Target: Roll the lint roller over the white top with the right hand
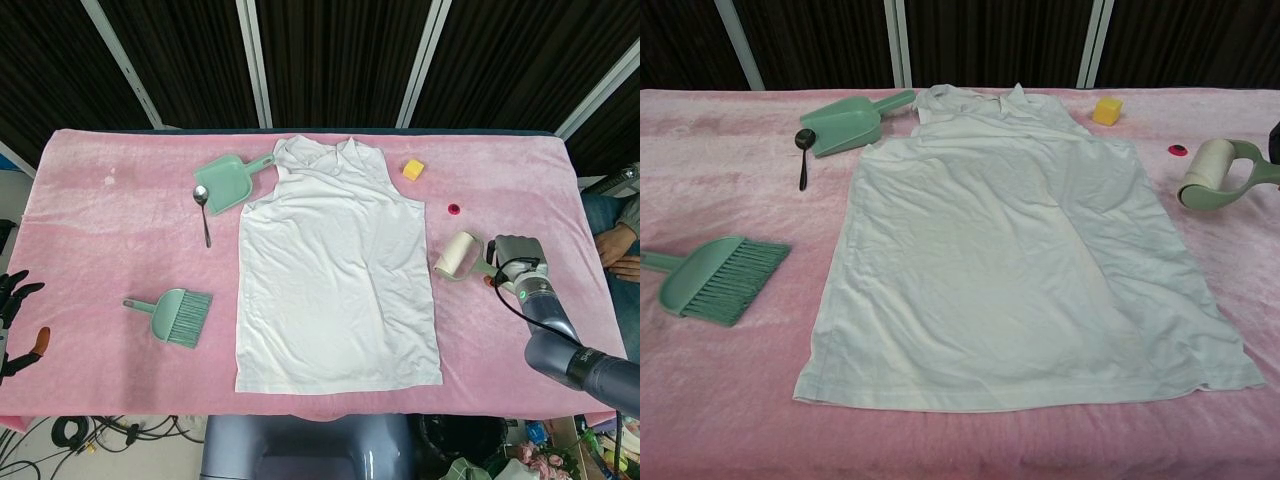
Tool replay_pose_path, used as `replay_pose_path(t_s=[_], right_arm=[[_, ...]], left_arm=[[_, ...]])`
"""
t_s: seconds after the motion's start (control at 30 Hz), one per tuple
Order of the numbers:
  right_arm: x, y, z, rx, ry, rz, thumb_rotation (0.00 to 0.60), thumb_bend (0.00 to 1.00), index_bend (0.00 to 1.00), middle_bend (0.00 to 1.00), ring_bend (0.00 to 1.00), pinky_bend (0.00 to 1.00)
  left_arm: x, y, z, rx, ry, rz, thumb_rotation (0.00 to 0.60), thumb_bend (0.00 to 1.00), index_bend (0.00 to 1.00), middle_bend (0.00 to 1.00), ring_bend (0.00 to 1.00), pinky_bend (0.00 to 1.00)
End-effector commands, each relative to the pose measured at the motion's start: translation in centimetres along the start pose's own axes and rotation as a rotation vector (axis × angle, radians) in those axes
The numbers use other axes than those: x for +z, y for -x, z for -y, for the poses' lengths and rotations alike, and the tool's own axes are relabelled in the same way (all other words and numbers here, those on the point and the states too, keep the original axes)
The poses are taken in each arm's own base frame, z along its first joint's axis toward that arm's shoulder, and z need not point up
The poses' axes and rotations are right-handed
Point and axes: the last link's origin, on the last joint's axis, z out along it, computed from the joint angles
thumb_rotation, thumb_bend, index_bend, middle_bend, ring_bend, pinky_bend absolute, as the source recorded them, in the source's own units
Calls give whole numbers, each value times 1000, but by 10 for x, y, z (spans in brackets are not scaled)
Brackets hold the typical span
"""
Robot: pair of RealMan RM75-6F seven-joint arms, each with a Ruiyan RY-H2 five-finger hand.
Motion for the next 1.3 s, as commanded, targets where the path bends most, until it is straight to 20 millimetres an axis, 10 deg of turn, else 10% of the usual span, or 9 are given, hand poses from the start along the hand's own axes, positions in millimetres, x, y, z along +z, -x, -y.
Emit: replay_pose_path(t_s=[0.03, 0.27, 0.63, 0.9, 1.3], right_arm=[[4, 6, -2, 27, -4, 15, 600, 731, 714, 625, 615, 549], [12, 17, -6, 35, 0, 31, 600, 620, 700, 581, 583, 502], [18, 34, -8, 33, 27, 90, 600, 402, 245, 194, 197, 301], [13, 28, -8, 75, 45, 92, 600, 358, 100, 80, 91, 234], [-65, -14, -22, 51, -40, -224, 600, 295, 82, 62, 85, 211]], left_arm=[[0, 0, 0, -1, 0, -1, 600, 427, 189, 78, 0, 10], [0, -1, 1, 0, -1, -1, 600, 428, 188, 78, 0, 10], [0, -1, 1, 3, -2, -2, 600, 428, 188, 78, 0, 10], [0, -1, 1, 5, -2, -1, 600, 428, 189, 78, 0, 10], [1, -3, 1, 7, 1, -19, 600, 428, 189, 79, 0, 10]])
